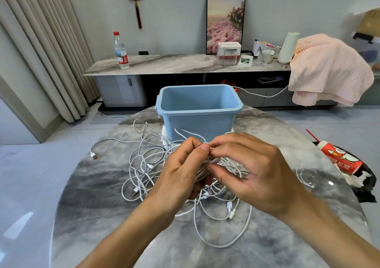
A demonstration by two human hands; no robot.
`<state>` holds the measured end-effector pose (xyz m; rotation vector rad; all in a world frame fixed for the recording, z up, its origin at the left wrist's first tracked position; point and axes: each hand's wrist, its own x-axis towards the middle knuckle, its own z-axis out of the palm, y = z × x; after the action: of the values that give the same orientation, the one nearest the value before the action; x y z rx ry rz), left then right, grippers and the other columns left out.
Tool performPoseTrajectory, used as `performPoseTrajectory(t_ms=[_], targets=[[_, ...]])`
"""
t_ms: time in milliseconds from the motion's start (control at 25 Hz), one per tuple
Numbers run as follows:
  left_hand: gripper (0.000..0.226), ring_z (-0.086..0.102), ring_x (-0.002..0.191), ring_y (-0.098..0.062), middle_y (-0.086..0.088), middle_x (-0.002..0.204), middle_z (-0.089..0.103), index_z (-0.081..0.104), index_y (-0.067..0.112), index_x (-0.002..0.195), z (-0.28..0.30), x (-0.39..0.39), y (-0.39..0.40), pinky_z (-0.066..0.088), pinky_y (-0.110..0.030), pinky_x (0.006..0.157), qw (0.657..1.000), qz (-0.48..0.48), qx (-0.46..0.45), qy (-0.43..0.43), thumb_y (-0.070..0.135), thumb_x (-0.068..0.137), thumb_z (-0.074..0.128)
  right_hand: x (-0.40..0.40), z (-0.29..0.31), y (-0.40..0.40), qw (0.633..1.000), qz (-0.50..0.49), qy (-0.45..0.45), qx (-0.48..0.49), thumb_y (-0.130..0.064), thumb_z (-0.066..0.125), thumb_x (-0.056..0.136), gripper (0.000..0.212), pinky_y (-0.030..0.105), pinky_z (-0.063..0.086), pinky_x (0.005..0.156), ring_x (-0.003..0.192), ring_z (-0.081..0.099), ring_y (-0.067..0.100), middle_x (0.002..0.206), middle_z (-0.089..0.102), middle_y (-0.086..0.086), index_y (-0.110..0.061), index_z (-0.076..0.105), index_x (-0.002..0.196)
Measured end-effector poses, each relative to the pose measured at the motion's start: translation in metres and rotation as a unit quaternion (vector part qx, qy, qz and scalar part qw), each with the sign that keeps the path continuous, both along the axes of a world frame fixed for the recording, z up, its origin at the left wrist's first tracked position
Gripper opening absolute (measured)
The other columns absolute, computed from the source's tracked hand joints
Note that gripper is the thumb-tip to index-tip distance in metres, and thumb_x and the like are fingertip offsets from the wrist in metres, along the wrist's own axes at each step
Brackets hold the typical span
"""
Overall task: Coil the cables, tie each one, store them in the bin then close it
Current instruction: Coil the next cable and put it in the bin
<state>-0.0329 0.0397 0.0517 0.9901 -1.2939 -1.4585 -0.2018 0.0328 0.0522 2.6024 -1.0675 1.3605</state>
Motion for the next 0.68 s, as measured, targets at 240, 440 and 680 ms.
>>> performPoseTrajectory(t_ms=[240,440,680], targets=[[0.017,0.037,0.041,-0.009,-0.011,0.062,0.047,0.047,0.023,0.081,0.000,-0.001,-0.003,0.021,-0.019,0.043,1.000,0.014,0.025,-0.003,0.026,0.098,0.048,0.002,-0.004,-0.002,0.999,0.018,-0.033,0.036,-0.017,0.074,0.086,0.011,0.035,0.052,0.077,0.091,0.066,0.019,0.103,0.069,0.000,-0.008,0.072,0.082],[0.012,0.035,0.042,-0.010,-0.008,0.061,0.052,0.049,0.026,0.087,0.002,0.003,-0.001,0.022,-0.019,0.042,1.000,-0.021,-0.007,-0.019,0.035,0.095,0.052,-0.003,0.004,-0.007,0.988,0.075,-0.071,0.114,-0.018,0.075,0.084,0.013,0.022,0.050,0.079,0.089,0.067,0.010,0.095,0.069,-0.001,-0.006,0.071,0.079],[0.012,0.038,0.043,-0.009,-0.009,0.062,0.052,0.050,0.022,0.090,0.006,0.003,0.000,0.026,-0.018,0.041,0.997,-0.053,-0.040,-0.047,0.031,0.098,0.048,-0.007,0.008,-0.008,0.966,0.109,-0.147,0.182,-0.017,0.077,0.080,0.013,0.022,0.050,0.078,0.082,0.068,0.016,0.086,0.070,0.001,-0.007,0.070,0.076]])
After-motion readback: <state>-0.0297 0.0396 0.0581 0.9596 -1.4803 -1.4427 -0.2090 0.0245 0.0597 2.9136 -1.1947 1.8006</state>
